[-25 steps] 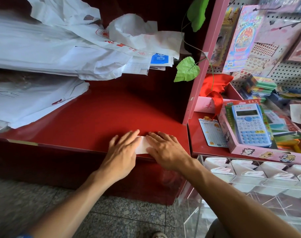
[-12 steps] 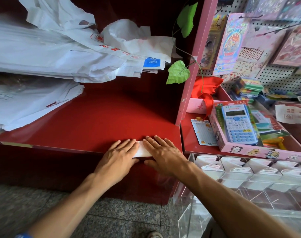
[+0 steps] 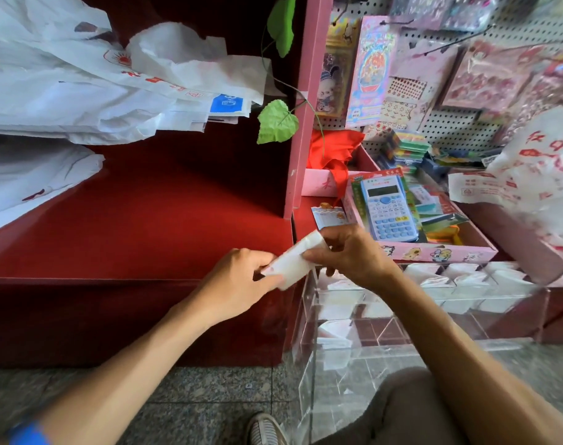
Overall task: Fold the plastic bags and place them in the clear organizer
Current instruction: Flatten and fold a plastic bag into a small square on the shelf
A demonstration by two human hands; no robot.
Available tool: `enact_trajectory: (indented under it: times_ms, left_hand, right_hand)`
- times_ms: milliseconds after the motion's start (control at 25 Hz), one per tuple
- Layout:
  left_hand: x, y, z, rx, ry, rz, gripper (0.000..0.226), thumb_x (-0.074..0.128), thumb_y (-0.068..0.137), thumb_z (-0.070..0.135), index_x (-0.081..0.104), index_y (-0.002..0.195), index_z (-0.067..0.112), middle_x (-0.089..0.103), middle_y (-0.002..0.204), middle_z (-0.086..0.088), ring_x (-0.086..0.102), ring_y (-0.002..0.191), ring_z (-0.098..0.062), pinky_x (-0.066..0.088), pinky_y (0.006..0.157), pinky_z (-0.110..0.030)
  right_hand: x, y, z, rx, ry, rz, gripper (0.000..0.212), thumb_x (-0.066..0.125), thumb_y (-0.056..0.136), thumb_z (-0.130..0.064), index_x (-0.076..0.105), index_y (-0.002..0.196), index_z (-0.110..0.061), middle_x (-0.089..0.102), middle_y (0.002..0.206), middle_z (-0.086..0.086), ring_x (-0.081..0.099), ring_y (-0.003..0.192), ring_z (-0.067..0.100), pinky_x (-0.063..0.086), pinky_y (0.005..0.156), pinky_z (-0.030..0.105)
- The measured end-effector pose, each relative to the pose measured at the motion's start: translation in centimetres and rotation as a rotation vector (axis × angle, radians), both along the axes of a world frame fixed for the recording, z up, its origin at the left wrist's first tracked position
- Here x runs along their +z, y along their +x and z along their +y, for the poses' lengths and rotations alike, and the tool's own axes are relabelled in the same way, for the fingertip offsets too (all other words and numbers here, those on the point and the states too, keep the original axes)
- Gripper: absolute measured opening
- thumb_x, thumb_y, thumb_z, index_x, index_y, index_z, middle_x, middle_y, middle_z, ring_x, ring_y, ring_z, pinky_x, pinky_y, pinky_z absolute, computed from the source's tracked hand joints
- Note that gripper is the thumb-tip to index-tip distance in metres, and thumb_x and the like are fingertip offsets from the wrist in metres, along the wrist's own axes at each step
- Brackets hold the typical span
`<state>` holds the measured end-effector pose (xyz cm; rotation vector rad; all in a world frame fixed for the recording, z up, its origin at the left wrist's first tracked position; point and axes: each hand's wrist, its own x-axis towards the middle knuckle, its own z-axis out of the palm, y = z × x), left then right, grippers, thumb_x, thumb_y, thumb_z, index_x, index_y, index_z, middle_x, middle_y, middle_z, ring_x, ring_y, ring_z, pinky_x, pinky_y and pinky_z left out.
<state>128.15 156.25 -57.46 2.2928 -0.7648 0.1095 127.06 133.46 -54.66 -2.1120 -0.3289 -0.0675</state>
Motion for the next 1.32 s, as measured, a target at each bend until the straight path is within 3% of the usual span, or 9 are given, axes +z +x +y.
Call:
enact_trajectory:
  times_ms: [80, 160, 280, 400, 560, 800, 920, 1080, 1320]
  left_hand:
    - [-0.3, -0.5, -1.9, -0.036, 0.026, -0.050, 0.017, 0.068, 0.085, 0.031, 0.061, 0.076, 0.018, 0.059, 0.065, 0.008, 0.051, 0.059, -0.012, 0.042, 0.057, -0.030]
    - [-0.8, -0.9, -3.9, -0.057, 0.100, -0.103, 0.034, 0.070, 0.085, 0.037, 0.067, 0.115, 0.022, 0.069, 0.117, 0.006, 0.061, 0.105, -0.016, 0.048, 0.092, -0.032]
    - [-1.7, -1.4, -6.4, -0.086, 0.342, -0.077, 0.086, 0.065, 0.085, 0.056, 0.027, 0.154, 0.024, 0.022, 0.162, 0.007, 0.021, 0.148, -0.013, 0.016, 0.118, -0.034]
    - [-3.2, -1.5, -7.7, -0.125, 0.555, -0.034, 0.110, 0.059, 0.080, 0.072, -0.001, 0.158, 0.023, -0.010, 0.165, 0.007, -0.003, 0.151, -0.010, -0.004, 0.122, -0.042]
    - [-4.3, -1.3, -7.9, -0.129, 0.599, -0.060, 0.131, 0.058, 0.066, 0.085, -0.012, 0.156, 0.020, -0.021, 0.163, 0.006, -0.011, 0.151, -0.012, -0.010, 0.122, -0.045]
    - [-5.0, -1.1, -7.6, -0.140, 0.589, -0.117, 0.138, 0.054, 0.062, 0.092, -0.032, 0.145, 0.024, -0.036, 0.153, 0.011, -0.029, 0.143, -0.007, -0.014, 0.120, -0.039]
    - [-5.2, -1.0, -7.4, -0.142, 0.562, -0.121, 0.136, 0.056, 0.065, 0.090, -0.034, 0.143, 0.025, -0.035, 0.154, 0.011, -0.027, 0.145, -0.008, -0.016, 0.119, -0.037]
    - [-5.2, -1.0, -7.5, -0.145, 0.559, -0.112, 0.135, 0.055, 0.065, 0.089, -0.034, 0.144, 0.025, -0.035, 0.156, 0.009, -0.027, 0.145, -0.010, -0.017, 0.118, -0.037]
    - [-4.9, -1.1, -7.5, -0.145, 0.557, -0.107, 0.132, 0.056, 0.068, 0.086, -0.026, 0.150, 0.023, -0.032, 0.157, 0.008, -0.024, 0.147, -0.011, -0.018, 0.118, -0.037]
  right_hand:
    - [-0.1, -2.0, -2.4, -0.078, -0.014, 0.000, 0.003, 0.072, 0.087, -0.006, 0.070, 0.088, -0.006, 0.068, 0.064, -0.003, 0.059, 0.052, 0.007, 0.046, 0.048, 0.021]
    - [-1.1, -4.1, -5.4, -0.183, -0.038, 0.002, 0.004, 0.070, 0.089, -0.008, 0.069, 0.088, -0.011, 0.069, 0.067, -0.001, 0.063, 0.056, 0.010, 0.049, 0.048, 0.025]
    - [-2.5, -7.4, -9.5, -0.352, -0.119, -0.033, 0.012, 0.070, 0.089, -0.008, 0.073, 0.093, -0.018, 0.073, 0.075, -0.003, 0.068, 0.066, 0.014, 0.056, 0.055, 0.035]
    - [-3.0, -9.7, -11.9, -0.418, -0.153, -0.061, 0.021, 0.068, 0.083, 0.004, 0.075, 0.089, -0.016, 0.069, 0.068, -0.019, 0.061, 0.060, 0.002, 0.045, 0.054, 0.015]
    - [-4.0, -9.7, -12.0, -0.351, -0.418, -0.071, 0.022, 0.069, 0.072, 0.001, 0.076, 0.082, -0.018, 0.070, 0.070, -0.007, 0.061, 0.062, 0.012, 0.049, 0.059, 0.030]
    - [-5.2, -7.8, -11.2, -0.206, -0.704, 0.106, 0.025, 0.057, 0.085, -0.004, 0.076, 0.092, -0.019, 0.069, 0.077, 0.000, 0.060, 0.068, 0.014, 0.043, 0.060, 0.023]
    - [-6.2, -6.9, -11.0, -0.155, -0.772, 0.151, 0.022, 0.055, 0.088, -0.005, 0.074, 0.090, -0.015, 0.072, 0.076, 0.000, 0.064, 0.066, 0.015, 0.048, 0.058, 0.023]
    - [-6.9, -6.3, -10.9, -0.171, -0.860, 0.133, 0.023, 0.055, 0.089, -0.007, 0.074, 0.097, -0.016, 0.074, 0.090, 0.006, 0.069, 0.078, 0.023, 0.057, 0.071, 0.037]
    - [-6.9, -6.2, -10.9, -0.223, -0.912, 0.182, 0.021, 0.062, 0.090, -0.012, 0.075, 0.105, -0.020, 0.075, 0.097, 0.006, 0.070, 0.085, 0.024, 0.057, 0.075, 0.035]
